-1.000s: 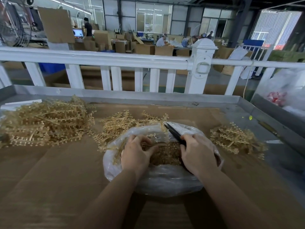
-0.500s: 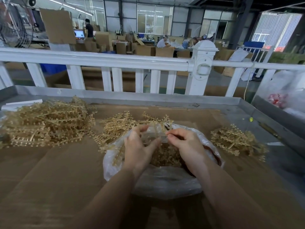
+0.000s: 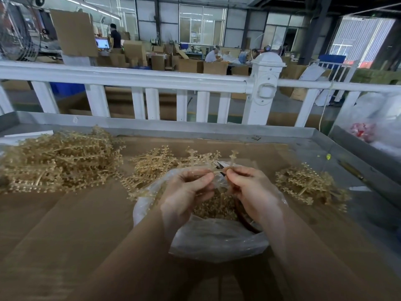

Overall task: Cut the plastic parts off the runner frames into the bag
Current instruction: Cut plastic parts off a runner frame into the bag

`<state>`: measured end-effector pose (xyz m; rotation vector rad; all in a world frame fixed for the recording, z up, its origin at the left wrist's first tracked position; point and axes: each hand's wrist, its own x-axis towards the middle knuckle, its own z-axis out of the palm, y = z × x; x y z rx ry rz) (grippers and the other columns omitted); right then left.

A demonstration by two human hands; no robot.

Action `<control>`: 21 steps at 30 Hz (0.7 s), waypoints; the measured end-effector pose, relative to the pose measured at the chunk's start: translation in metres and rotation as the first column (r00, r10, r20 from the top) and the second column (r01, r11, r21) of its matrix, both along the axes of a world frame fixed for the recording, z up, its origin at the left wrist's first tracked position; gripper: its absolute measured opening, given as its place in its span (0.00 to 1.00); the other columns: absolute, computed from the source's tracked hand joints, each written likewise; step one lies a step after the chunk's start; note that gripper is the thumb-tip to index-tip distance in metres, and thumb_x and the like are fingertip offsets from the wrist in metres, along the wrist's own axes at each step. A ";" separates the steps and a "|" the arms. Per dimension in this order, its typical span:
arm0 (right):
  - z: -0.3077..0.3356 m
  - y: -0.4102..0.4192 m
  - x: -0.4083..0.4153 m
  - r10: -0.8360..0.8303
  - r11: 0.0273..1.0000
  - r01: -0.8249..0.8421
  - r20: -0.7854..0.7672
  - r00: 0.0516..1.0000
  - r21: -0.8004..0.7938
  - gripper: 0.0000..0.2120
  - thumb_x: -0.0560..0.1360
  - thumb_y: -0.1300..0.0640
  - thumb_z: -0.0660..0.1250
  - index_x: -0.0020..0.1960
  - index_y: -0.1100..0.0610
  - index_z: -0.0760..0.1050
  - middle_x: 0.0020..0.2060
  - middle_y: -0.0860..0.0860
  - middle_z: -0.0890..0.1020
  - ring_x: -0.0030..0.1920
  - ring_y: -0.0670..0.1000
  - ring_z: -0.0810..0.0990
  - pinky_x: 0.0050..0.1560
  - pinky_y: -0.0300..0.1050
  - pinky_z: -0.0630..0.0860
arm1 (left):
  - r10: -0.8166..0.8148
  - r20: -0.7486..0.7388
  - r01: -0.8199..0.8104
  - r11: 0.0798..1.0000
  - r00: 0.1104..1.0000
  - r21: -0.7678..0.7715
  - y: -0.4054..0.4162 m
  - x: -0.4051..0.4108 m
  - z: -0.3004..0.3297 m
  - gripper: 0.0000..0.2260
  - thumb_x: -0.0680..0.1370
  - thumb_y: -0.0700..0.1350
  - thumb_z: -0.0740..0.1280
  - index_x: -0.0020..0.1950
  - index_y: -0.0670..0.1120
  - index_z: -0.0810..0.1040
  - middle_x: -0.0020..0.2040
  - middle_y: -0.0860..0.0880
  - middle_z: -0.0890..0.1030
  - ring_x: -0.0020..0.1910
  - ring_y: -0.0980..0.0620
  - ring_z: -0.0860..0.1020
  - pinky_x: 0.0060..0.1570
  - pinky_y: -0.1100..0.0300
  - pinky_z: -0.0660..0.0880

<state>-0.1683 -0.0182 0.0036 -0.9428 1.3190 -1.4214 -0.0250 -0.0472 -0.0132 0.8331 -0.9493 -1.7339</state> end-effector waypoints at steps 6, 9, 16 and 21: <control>-0.010 0.008 -0.018 -0.112 0.983 0.181 -0.814 0.571 -0.008 0.08 0.78 0.54 0.63 0.54 0.54 0.77 0.45 0.46 0.79 0.46 0.46 0.77 0.45 0.38 0.70 | 0.112 0.045 -0.115 0.991 0.993 0.075 -0.003 0.000 -0.008 0.04 0.75 0.35 0.68 0.49 0.40 0.76 0.35 0.45 0.79 0.29 0.54 0.80 0.27 0.63 0.77; -0.018 0.015 -0.024 0.009 0.954 0.287 -0.969 0.248 0.083 0.13 0.79 0.51 0.60 0.62 0.53 0.70 0.60 0.54 0.75 0.62 0.56 0.71 0.60 0.48 0.68 | 0.151 0.008 -0.151 0.983 0.989 0.107 -0.004 0.002 -0.013 0.04 0.76 0.36 0.68 0.45 0.43 0.74 0.37 0.45 0.83 0.31 0.52 0.82 0.30 0.60 0.80; -0.024 0.016 -0.025 0.137 0.947 0.288 -0.990 0.044 0.144 0.18 0.78 0.46 0.60 0.66 0.51 0.63 0.64 0.57 0.72 0.65 0.58 0.69 0.62 0.51 0.67 | 0.141 -0.059 -0.132 0.983 0.988 0.129 -0.004 0.001 -0.021 0.05 0.76 0.34 0.66 0.46 0.44 0.74 0.38 0.44 0.84 0.32 0.52 0.82 0.31 0.60 0.80; -0.024 0.015 -0.025 0.166 0.952 0.273 -0.983 -0.076 0.140 0.19 0.79 0.47 0.58 0.67 0.53 0.62 0.63 0.58 0.73 0.64 0.58 0.70 0.62 0.50 0.67 | 0.131 -0.077 -0.120 0.985 0.988 0.127 -0.007 0.002 -0.024 0.09 0.74 0.33 0.67 0.52 0.42 0.75 0.41 0.44 0.85 0.34 0.52 0.83 0.31 0.61 0.80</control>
